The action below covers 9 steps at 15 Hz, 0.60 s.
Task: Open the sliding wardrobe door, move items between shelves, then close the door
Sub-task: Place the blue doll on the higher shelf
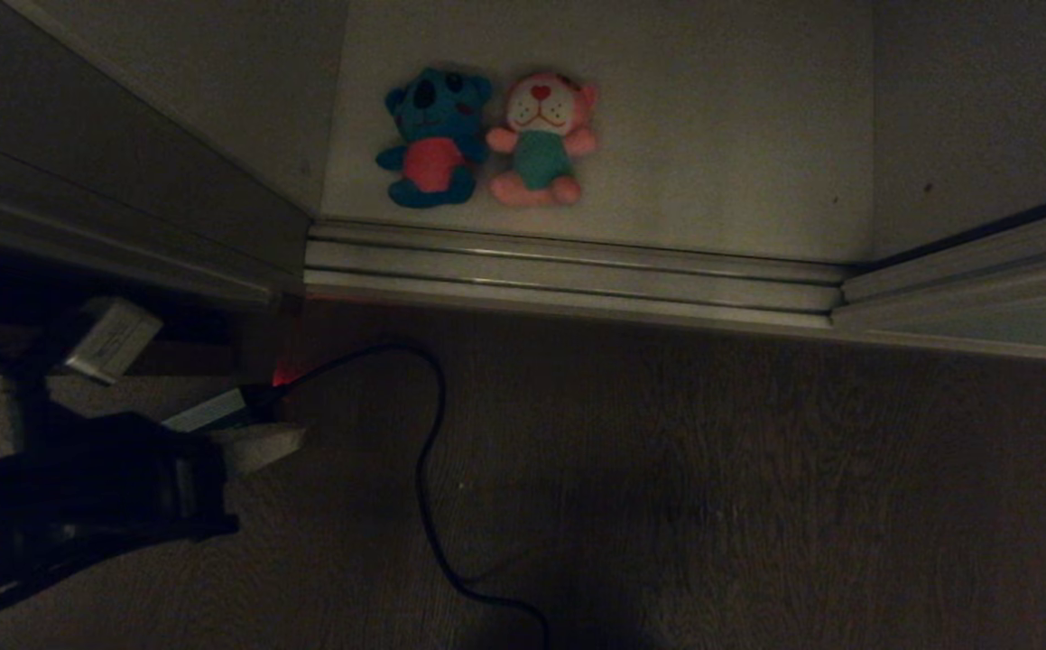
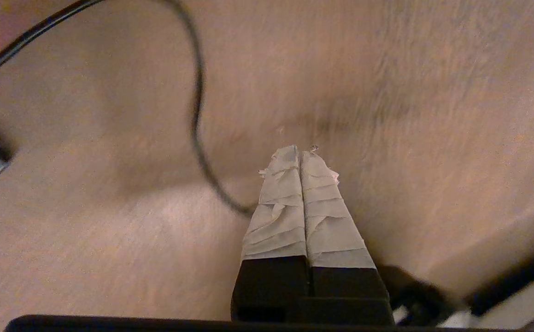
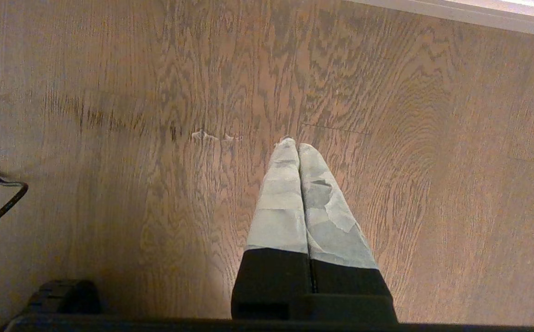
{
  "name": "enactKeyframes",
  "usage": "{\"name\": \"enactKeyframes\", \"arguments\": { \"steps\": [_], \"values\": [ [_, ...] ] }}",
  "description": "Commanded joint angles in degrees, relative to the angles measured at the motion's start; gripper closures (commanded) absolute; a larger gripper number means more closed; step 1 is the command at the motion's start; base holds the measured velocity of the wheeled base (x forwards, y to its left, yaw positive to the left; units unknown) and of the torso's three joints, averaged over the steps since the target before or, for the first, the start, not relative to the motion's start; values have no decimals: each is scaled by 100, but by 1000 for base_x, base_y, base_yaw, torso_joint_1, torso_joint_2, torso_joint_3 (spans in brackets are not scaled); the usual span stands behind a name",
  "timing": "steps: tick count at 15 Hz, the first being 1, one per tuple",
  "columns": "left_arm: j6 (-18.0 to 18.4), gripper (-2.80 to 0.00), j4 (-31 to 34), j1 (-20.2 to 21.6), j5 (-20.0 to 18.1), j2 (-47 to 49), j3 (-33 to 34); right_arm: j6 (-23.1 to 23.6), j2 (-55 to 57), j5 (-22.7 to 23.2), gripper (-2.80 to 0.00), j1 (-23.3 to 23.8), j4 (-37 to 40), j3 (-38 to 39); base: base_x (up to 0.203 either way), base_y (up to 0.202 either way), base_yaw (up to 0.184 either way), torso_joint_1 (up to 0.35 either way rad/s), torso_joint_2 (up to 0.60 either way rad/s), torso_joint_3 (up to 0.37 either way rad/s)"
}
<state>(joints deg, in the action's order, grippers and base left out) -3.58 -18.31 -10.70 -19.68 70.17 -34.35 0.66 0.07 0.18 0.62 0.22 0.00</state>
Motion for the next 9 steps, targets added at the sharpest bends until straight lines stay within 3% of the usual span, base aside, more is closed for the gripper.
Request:
{"name": "enactKeyframes", "arguments": {
  "steps": [1, 3, 4, 9],
  "values": [
    [-137, 0, -60, -340, 108, 1224, -711, 4, 0, 7, 0, -1, -4, 24, 0, 0, 0, 0, 0, 0],
    [-245, 0, -133, -503, 426, 1754, -1273, 4, 1, 1, 0, -1, -3, 24, 0, 0, 0, 0, 0, 0],
    [-296, -280, -164, -562, 624, 1955, -1552, 4, -7, 1, 0, -1, -4, 19, 0, 0, 0, 0, 0, 0],
    [-412, -280, -697, -607, 1071, 2735, -2696, 4, 1, 0, 0, -1, 1, 19, 0, 0, 0, 0, 0, 0]
  ]
}}
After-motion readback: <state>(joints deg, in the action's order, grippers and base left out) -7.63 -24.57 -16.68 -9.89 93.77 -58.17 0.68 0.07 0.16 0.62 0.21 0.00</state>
